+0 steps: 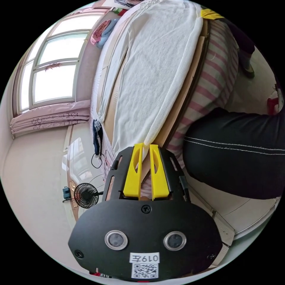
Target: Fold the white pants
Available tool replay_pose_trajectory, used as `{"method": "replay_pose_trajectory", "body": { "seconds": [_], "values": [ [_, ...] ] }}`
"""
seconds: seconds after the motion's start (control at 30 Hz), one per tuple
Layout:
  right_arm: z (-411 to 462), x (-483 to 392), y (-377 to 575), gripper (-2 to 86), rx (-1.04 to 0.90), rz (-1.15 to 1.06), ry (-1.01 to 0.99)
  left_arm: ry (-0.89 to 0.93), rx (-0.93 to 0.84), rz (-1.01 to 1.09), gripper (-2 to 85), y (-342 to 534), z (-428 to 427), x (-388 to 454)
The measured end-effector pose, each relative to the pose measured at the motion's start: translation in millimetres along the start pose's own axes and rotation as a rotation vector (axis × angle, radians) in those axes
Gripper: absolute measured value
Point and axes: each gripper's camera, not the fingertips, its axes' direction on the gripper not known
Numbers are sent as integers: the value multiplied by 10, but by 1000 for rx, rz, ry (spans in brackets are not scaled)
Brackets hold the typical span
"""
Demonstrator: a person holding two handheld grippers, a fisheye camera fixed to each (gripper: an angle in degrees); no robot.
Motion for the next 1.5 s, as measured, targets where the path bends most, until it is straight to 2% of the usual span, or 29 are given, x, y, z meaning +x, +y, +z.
{"method": "replay_pose_trajectory", "body": {
  "seconds": [0.83, 1.07, 1.2, 1.33, 1.37, 1.5],
  "values": [
    [-765, 300, -400, -7, 1, -5, 12, 22, -30, -6, 7, -48, -305, -108],
    [-1192, 447, -461, -9, -48, -123, 204, 1, -51, -91, 10, -17, -496, -222],
    [-1536, 1000, -110, -3, -101, -41, 260, 50, 13, -198, 12, 75, -765, -419],
    [-1493, 1535, 621, 50, -326, -100, 317, 19, 99, -288, 12, -74, -1124, -559],
    [-1412, 1622, 827, 64, -406, -137, 315, 53, 180, -321, 12, -199, -1294, -578],
    [-1306, 1747, 1207, 66, -489, -232, 309, 199, 538, -296, 10, -946, -1978, -373]
  ]
}}
